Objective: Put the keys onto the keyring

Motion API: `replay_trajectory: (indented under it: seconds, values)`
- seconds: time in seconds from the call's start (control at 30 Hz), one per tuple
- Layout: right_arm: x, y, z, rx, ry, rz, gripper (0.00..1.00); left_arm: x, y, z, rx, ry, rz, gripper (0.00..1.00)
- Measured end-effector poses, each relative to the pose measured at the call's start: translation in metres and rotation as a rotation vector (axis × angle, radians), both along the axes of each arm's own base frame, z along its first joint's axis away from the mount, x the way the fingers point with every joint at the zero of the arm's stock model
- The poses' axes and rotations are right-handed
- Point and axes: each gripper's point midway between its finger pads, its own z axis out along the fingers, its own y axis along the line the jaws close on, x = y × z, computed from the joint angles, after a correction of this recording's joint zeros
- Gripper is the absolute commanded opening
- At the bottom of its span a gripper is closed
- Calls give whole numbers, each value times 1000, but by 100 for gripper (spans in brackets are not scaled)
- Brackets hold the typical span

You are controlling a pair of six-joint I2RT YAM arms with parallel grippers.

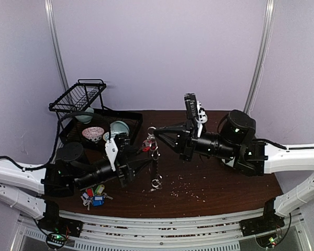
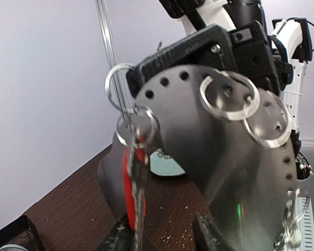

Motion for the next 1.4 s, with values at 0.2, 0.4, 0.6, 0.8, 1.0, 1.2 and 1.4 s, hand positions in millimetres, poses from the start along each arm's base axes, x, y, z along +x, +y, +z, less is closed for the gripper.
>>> replay_trajectory:
  seconds: [0.2, 0.4, 0.6, 0.8, 1.0, 1.2, 1.4]
  values:
    - [-3, -16, 16, 3, -67, -19, 0, -3, 34, -6, 10, 30, 39, 53]
    - [12, -22, 1, -79, -66, -119, 0, -3, 60, -4, -7, 65, 80, 50]
    - [43, -26, -14, -129, 8, -288, 0, -5, 45, 1, -25, 81, 42, 54]
    - [52, -19, -38, -186, 55, -372, 0, 2, 5, -4, 8, 128, 26, 45]
    - [51, -16, -43, -199, 60, -382, 0, 27, 15, -8, -27, 159, 191, 36]
    - [50, -15, -35, -182, 51, -380, 0, 41, 28, -15, -31, 147, 288, 44]
    - [49, -14, -34, -182, 46, -370, 0, 54, 36, -31, -2, 151, 309, 39]
